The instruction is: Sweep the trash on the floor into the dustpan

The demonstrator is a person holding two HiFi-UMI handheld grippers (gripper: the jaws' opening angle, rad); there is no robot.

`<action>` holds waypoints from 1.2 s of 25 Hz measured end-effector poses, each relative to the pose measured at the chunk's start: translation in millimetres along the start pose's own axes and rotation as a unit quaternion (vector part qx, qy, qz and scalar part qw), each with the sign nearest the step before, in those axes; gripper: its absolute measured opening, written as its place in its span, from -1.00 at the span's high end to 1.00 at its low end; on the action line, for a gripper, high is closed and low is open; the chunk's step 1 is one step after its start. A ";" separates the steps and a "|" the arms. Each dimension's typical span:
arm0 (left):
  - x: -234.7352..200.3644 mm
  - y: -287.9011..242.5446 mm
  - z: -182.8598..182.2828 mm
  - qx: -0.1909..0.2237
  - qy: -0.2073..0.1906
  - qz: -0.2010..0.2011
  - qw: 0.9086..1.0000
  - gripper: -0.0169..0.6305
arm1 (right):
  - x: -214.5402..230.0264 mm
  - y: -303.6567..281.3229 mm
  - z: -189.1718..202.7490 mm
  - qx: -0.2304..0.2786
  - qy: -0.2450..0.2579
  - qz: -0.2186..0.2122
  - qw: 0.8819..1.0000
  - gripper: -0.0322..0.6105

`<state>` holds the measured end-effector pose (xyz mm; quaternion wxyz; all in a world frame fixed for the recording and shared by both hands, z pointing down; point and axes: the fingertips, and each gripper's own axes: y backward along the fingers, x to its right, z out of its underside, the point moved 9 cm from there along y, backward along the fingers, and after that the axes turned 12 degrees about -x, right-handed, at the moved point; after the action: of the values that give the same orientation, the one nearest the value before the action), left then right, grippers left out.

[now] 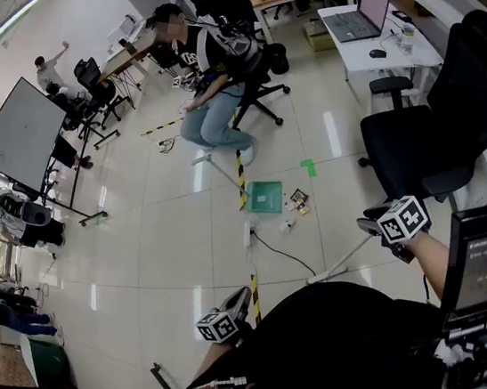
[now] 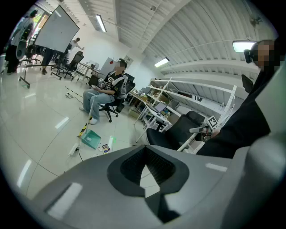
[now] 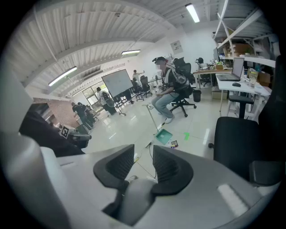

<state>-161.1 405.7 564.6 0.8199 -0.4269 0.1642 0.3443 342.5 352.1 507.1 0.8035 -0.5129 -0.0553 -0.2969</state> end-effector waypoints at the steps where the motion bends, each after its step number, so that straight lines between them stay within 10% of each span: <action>1: 0.3 -2.7 -0.6 0.001 0.002 0.001 1.000 0.95 | 3.2 0.3 -4.5 0.001 0.000 0.001 1.000 0.49; 10: -48.9 -14.9 -22.4 0.024 0.015 0.023 0.999 0.95 | 17.0 -23.3 -61.7 0.013 -0.011 0.033 0.999 0.49; 30: -280.0 0.0 -212.6 -0.020 -0.025 0.051 0.998 0.95 | 24.1 -107.1 -332.5 0.043 -0.025 0.159 0.986 0.50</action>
<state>-354.4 114.0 598.7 0.7962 -0.4258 0.1583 0.3997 233.4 25.1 445.8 0.8604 -0.4872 -0.0059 -0.1496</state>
